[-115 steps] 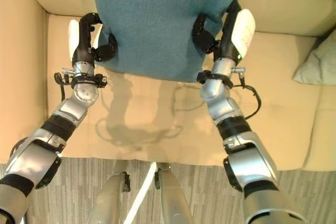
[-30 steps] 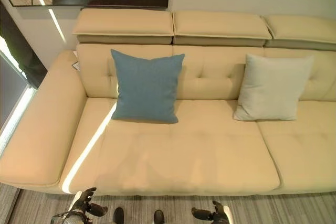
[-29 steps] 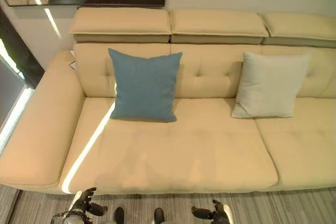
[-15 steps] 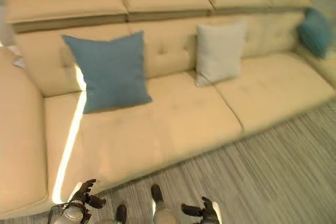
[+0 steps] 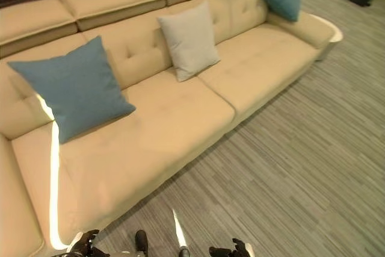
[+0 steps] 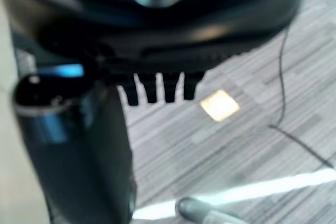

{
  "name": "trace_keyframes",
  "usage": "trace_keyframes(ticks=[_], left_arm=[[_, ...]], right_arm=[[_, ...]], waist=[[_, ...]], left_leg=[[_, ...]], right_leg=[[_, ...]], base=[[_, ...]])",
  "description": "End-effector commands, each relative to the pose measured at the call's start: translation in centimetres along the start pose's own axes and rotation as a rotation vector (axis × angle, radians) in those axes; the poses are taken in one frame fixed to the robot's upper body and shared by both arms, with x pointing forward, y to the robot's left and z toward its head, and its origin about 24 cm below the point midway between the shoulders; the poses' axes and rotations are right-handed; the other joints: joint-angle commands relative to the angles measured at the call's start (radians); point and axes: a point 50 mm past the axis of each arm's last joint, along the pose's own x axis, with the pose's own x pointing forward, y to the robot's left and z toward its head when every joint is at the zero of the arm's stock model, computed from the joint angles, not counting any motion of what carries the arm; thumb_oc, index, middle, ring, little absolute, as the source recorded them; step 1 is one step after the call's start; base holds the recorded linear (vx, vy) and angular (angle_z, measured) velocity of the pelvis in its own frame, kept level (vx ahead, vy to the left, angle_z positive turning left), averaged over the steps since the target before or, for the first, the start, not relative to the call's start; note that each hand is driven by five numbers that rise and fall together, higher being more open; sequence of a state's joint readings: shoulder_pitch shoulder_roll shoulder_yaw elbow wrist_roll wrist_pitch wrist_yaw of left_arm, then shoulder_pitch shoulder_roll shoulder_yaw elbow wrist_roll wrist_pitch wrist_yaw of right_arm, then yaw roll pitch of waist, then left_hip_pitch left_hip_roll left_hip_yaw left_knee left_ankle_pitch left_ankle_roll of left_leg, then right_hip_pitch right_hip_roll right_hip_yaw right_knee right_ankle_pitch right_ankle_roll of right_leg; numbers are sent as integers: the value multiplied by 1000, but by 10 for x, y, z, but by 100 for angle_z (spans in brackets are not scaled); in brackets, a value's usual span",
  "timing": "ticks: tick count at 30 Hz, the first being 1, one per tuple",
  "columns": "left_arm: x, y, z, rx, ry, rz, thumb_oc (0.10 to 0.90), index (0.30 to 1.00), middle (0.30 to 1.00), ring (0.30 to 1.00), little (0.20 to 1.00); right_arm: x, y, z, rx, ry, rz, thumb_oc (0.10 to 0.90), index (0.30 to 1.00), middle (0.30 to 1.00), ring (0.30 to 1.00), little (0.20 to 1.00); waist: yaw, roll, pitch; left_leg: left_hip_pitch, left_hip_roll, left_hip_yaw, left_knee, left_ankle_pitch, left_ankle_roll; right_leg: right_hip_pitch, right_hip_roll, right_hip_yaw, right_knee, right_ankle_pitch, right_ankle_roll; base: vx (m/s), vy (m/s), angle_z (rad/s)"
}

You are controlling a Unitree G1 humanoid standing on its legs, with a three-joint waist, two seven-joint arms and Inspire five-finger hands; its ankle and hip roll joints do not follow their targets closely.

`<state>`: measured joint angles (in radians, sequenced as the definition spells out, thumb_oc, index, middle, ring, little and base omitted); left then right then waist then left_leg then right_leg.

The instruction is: Pick up all the scattered cushions and arrange them neatly on the sofa.

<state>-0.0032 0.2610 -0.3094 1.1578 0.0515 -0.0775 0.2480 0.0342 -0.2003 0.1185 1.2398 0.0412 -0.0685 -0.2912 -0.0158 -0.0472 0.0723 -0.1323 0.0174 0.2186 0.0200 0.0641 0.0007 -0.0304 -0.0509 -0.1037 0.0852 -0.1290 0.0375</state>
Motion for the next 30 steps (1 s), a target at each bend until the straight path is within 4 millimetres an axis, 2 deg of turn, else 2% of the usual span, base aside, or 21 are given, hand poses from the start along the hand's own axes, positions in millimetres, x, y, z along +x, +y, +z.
trace_keyframes(ticks=[1, 2, 5, 9, 12, 15, 17, 19, 20, 22, 24, 25, 26, 28, 30], left_arm=[[7, -1, 51, -17, -164, -4, 800, 900, 900, 900, 900], [7, -1, 51, -17, -164, -4, 800, 900, 900, 900, 900], [5, -10, 54, -33, -172, -24, 800, 900, 900, 900, 900], [5, -13, 46, -25, -132, -30, 800, 900, 900, 900, 900], [4, -13, 40, -9, -118, -29, 800, 900, 900, 900, 900], [5, -9, 38, -9, -111, -16, 800, 900, 900, 900, 900], [6, -5, 41, -2, -122, -9, 800, 900, 900, 900, 900], [7, -2, 44, 11, -130, 1, 800, 900, 900, 900, 900], [8, -1, 45, 18, -132, 4, 800, 900, 900, 900, 900], [8, 1, 45, 14, -133, 9, 800, 900, 900, 900, 900], [8, 1, 45, 9, -132, 9, 800, 900, 900, 900, 900], [8, 2, 44, -8, -127, 16, 800, 900, 900, 900, 900], [8, 2, 40, -20, -112, 19, 800, 900, 900, 900, 900], [6, 0, 30, -39, -76, 26, 800, 900, 900, 900, 900], [5, -4, 27, -50, -63, 21, 800, 900, 900, 900, 900]], right_arm=[[6, -29, 8, 1, -38, -101, 800, 900, 900, 900, 900], [6, -29, 8, 1, -38, -101, 800, 900, 900, 900, 900], [6, -31, 1, -23, -14, -114, 800, 900, 900, 900, 900], [5, -31, -2, -49, 0, -114, 800, 900, 900, 900, 900], [5, -31, -4, -57, 10, -115, 800, 900, 900, 900, 900], [5, -33, -7, -58, 19, -117, 800, 900, 900, 900, 900], [5, -32, -7, -62, 22, -113, 800, 900, 900, 900, 900], [5, -30, -5, -64, 20, -106, 800, 900, 900, 900, 900], [5, -29, -5, -67, 20, -100, 800, 900, 900, 900, 900], [5, -28, -3, -70, 15, -97, 800, 900, 900, 900, 900], [6, -29, -2, -69, 11, -100, 800, 900, 900, 900, 900], [4, -22, 3, -98, -29, -86, 800, 900, 900, 900, 900], [3, -14, 4, -116, -43, -62, 800, 900, 900, 900, 900], [0, -7, 0, -134, -48, -50, 800, 900, 900, 900, 900], [-1, -7, -3, -135, -43, -50, 800, 900, 900, 900, 900]], waist=[[-13, -1, 23], [-12, -1, 24], [6, -7, 33], [6, -2, 21], [6, -3, 11], [11, -3, 9], [6, 6, 26], [-5, 12, 53], [-8, 18, 60], [-11, 28, 63], [-13, 30, 63], [-24, 29, 65], [-28, 29, 69], [-37, 24, 54], [-39, 26, 43]], left_leg=[[-33, -21, -181, 153, -136, -14], [-32, -21, -181, 155, -137, -14], [-37, -106, -352, 169, -163, -19], [-16, -105, -348, 150, -171, -8], [-2, -96, -318, 132, -170, -3], [11, -88, -290, 112, -173, 13], [24, -81, -287, 104, -173, 25], [37, -72, -280, 100, -172, 37], [48, -67, -276, 93, -174, 39], [85, -61, -263, 69, -185, 41], [102, -60, -257, 58, -189, 42], [137, -60, -241, 37, -206, 43], [147, -61, -233, 36, -213, 41], [170, -66, -221, 26, -229, 37], [182, -60, -220, 24, -237, 33]], right_leg=[[-4, 6, 37, -45, 61, 63], [-3, 6, 37, -45, 60, 63], [-3, 29, 101, -66, 89, 62], [-6, 44, 140, -80, 98, 64], [-8, 44, 160, -91, 107, 77], [-24, 41, 165, -34, 88, 81], [-79, 36, 147, 93, 92, 104], [-150, 24, 118, 222, 134, 147], [-180, 13, 93, 256, 146, 157], [-202, -28, 24, 233, 138, 149], [-206, -35, 4, 199, 134, 137], [-249, -55, -44, 92, 164, 120], [-258, -63, -60, 75, 173, 122], [-227, -60, -64, 24, 174, 115], [-220, -51, -54, 22, 173, 109]], base=[[-41, -29, -20], [-47, -4, -23], [-10, -19, -64], [56, 42, -81], [58, 81, -49], [67, 102, -42], [29, 99, -30], [-16, 78, -29], [29, 73, -40], [102, 32, -57], [145, -65, -47], [191, -133, -42], [238, -190, -49], [122, -119, -58], [173, -155, -30]])
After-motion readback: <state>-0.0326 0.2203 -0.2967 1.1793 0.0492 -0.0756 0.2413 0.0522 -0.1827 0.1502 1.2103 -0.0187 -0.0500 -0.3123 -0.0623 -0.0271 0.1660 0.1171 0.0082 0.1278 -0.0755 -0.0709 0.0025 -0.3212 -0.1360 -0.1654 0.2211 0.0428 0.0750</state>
